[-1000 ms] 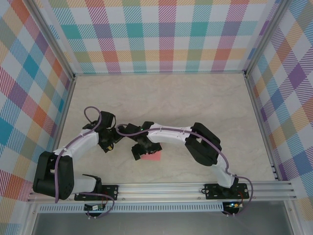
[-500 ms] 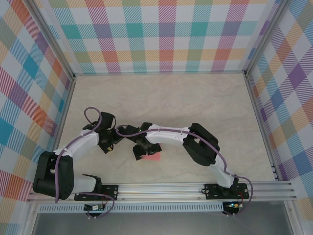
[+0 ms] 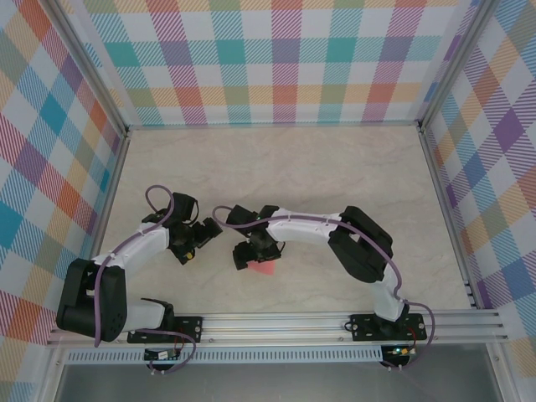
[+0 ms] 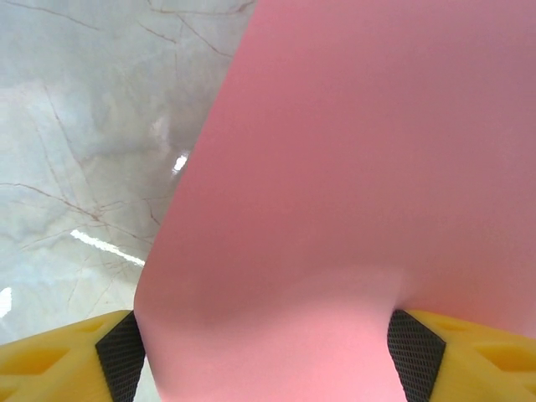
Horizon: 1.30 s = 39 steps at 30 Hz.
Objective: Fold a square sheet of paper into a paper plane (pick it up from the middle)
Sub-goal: Fold the triangle a second time at the center of the table.
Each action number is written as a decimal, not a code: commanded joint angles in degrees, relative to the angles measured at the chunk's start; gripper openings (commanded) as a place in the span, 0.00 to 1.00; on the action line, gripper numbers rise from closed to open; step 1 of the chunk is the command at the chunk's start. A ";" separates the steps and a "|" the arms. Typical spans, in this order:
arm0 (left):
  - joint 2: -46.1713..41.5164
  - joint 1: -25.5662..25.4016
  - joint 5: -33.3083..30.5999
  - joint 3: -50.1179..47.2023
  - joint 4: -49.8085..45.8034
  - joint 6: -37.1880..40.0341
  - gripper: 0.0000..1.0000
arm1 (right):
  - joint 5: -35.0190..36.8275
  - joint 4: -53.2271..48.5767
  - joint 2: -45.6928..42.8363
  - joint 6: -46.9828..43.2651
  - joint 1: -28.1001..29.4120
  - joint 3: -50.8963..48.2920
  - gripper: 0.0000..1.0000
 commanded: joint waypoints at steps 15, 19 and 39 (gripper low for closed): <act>-0.43 1.28 3.19 -0.77 1.35 1.47 1.00 | -7.95 0.74 1.06 -2.32 -3.54 -5.62 0.85; -0.38 1.28 3.81 -0.86 1.71 1.58 1.00 | -6.33 -0.48 1.55 -1.66 -3.77 -5.27 0.81; 2.25 -8.94 25.14 -6.83 20.82 0.99 0.32 | -20.00 16.98 -7.39 0.25 -11.00 -17.12 0.60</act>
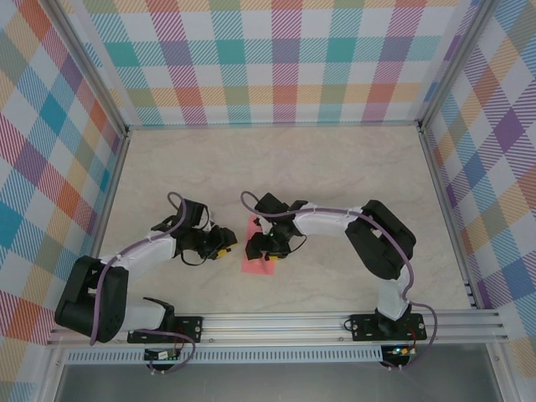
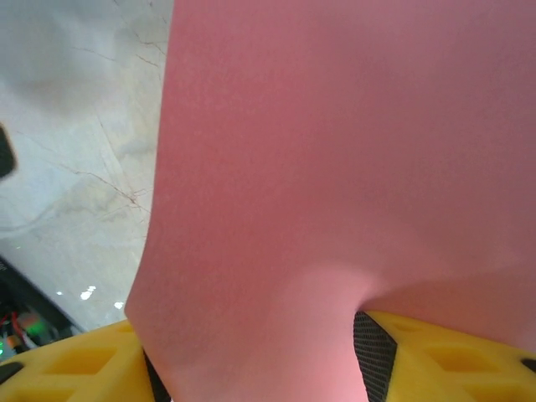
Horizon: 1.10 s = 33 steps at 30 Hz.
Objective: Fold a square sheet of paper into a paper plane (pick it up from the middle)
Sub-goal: Fold the triangle a second time at the center of the table.
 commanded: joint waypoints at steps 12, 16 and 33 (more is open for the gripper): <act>9.46 -10.84 0.48 -1.55 11.43 -5.77 0.06 | -3.80 6.98 -4.91 1.96 -3.17 -6.08 0.60; 11.25 -11.23 0.07 -1.90 12.65 -6.14 0.04 | -4.61 9.14 -7.28 2.13 -3.51 -7.05 0.60; 11.45 -11.58 2.44 -0.10 13.32 -5.09 0.05 | 5.89 10.13 -19.99 -10.95 -0.72 -15.73 0.68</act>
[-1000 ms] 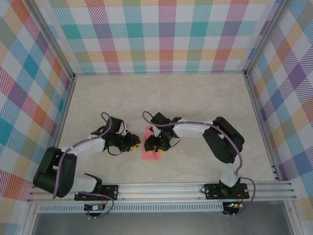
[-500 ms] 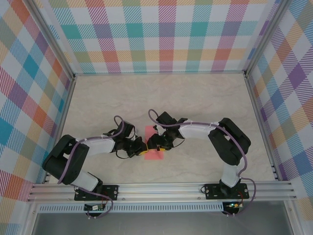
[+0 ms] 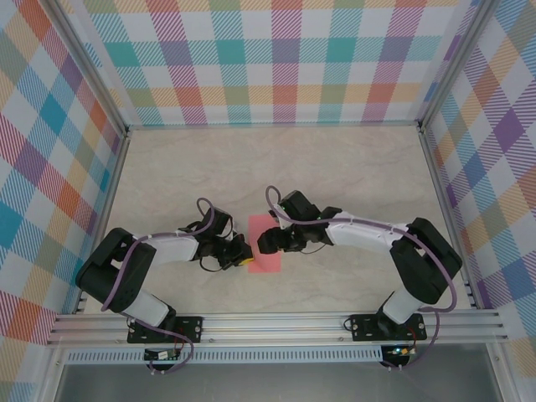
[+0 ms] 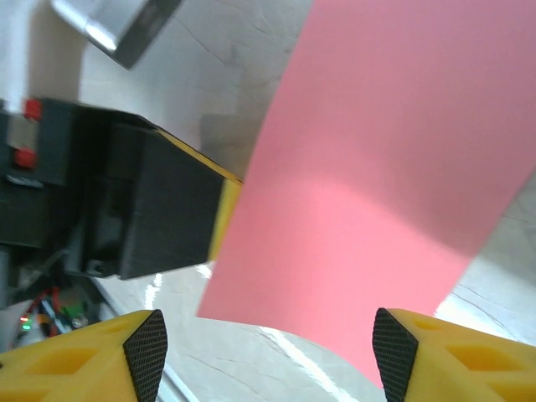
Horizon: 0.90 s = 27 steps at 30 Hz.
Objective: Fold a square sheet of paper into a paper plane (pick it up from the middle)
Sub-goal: Fold the triangle a second time at the center of the table.
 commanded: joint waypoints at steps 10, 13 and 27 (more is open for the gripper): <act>0.06 -0.96 1.27 2.29 0.05 -0.04 0.05 | 5.92 2.26 0.90 -10.00 7.51 1.05 0.56; 0.01 -0.96 1.01 2.40 -0.26 -0.02 0.05 | 6.07 2.78 2.28 -9.87 7.79 1.45 0.50; 0.01 -0.96 0.91 2.75 -0.72 0.11 0.05 | 14.62 2.76 1.58 -7.54 7.58 1.81 0.18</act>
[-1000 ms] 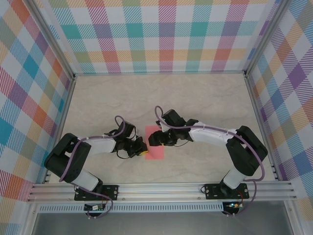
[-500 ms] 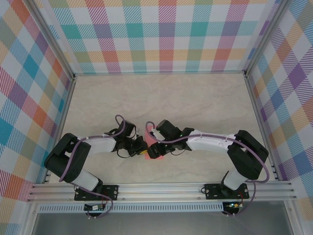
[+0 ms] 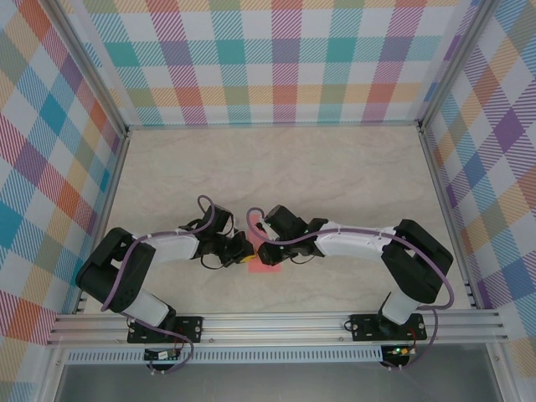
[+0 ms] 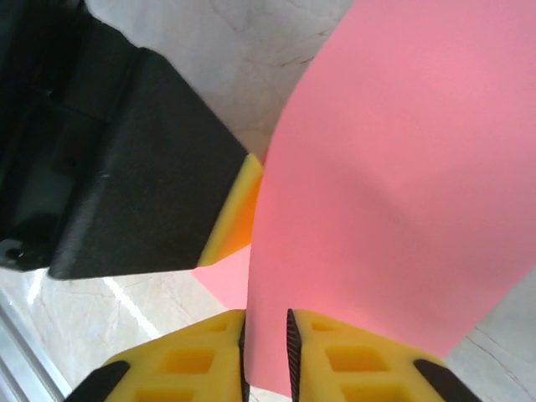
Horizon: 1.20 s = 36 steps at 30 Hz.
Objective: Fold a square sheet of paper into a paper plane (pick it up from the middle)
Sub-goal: Fold the triangle a second time at the center of the table.
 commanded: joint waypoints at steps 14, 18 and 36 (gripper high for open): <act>-7.27 -1.17 -0.56 -1.49 7.26 -3.93 0.10 | -2.15 1.34 -1.55 1.63 -6.01 0.05 0.07; -7.28 -2.03 -0.64 -1.34 9.32 -4.61 0.12 | -4.58 1.34 -0.38 1.10 -7.44 0.48 0.07; 1.47 -3.82 -0.91 2.54 12.76 -4.01 0.11 | -7.70 -1.57 3.82 0.40 -9.42 2.78 0.09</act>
